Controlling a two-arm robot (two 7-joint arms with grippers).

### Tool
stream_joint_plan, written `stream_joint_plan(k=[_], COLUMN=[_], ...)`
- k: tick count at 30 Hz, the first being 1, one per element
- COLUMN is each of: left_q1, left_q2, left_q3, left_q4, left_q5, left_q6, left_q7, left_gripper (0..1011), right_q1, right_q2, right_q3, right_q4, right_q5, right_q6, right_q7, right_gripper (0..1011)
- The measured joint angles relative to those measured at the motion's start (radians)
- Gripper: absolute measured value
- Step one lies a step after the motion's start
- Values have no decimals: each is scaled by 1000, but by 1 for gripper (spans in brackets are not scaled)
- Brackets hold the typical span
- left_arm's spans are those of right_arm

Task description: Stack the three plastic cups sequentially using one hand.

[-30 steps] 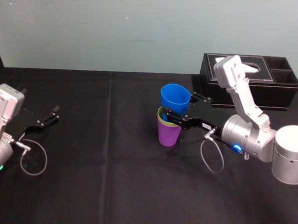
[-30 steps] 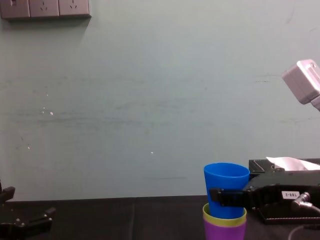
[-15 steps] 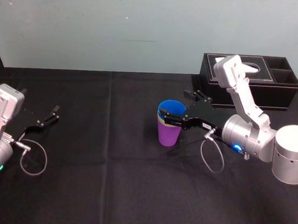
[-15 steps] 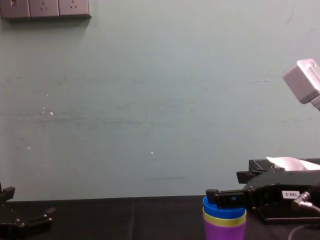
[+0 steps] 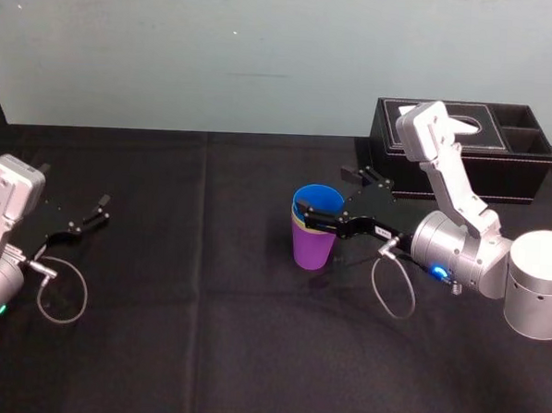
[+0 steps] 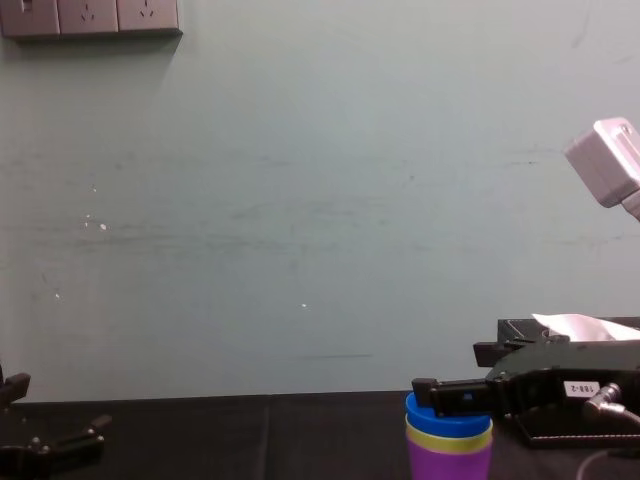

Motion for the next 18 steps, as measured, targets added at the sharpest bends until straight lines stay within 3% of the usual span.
stream_joint_plan(k=[9, 18], left_q1=[0, 0], left_q2=[0, 0], left_q3=[0, 0], left_q4=[0, 0], left_q5=[0, 0], left_q6=[0, 0], left_q7=[0, 0], left_gripper=[1010, 1010], right_q1=[-15, -102], right_q2=[0, 12], right_q3=[14, 85], right_q4=[-20, -96], right_q5=[0, 16], right_q6=[-9, -33], right_q7=[-18, -81], right_gripper=[1000, 1000])
